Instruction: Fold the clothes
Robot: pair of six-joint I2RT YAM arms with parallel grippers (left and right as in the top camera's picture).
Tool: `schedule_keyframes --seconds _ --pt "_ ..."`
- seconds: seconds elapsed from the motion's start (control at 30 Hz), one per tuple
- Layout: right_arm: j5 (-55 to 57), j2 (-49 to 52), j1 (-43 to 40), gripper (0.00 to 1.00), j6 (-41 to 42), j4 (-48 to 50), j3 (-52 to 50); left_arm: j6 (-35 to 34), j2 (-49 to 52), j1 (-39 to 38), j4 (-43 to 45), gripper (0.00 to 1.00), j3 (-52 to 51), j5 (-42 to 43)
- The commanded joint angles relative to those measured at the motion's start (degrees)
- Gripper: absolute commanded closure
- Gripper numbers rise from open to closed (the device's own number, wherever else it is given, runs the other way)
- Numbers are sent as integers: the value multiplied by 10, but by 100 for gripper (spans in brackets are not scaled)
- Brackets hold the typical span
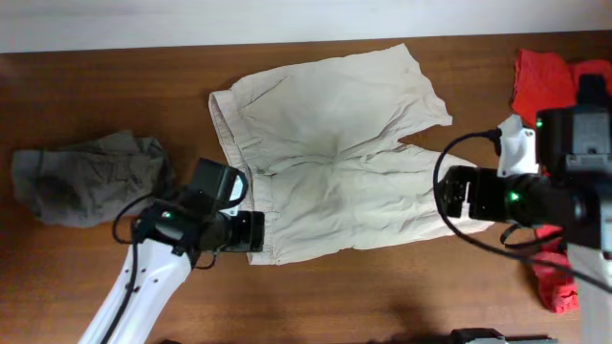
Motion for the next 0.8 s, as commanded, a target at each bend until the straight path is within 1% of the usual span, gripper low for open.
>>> schedule_keyframes --seconds 0.0,0.07,0.17,0.27,0.33,0.4,0.47,0.57,0.6,0.67,0.77 --pt "24 2 3 1 17 9 -4 -10 28 1 6 15 -7 24" --pt "23 1 4 1 22 29 -4 -10 39 1 5 15 -7 26" --pt "20 -1 4 1 57 59 -4 -10 43 1 3 15 -7 41" --pt "9 -1 4 1 60 90 -4 -10 42 1 -6 16 -7 59" --pt "-12 0 4 1 61 111 -4 -9 42 1 -8 18 -7 57" --pt "-52 2 4 1 60 125 -4 -10 40 1 0 19 -7 53" --pt "-56 3 4 1 58 118 -4 -10 40 1 6 19 -7 31" --pt "-42 3 4 1 28 87 -4 -39 40 1 -1 17 -10 -17" --pt "-29 3 4 1 28 75 -4 -42 40 1 -2 18 -13 -17" --pt "-1 3 4 1 31 48 -6 -56 40 1 -5 14 -24 -16" --pt "5 -2 4 0 37 26 -23 -61 40 0 1 13 -47 8"
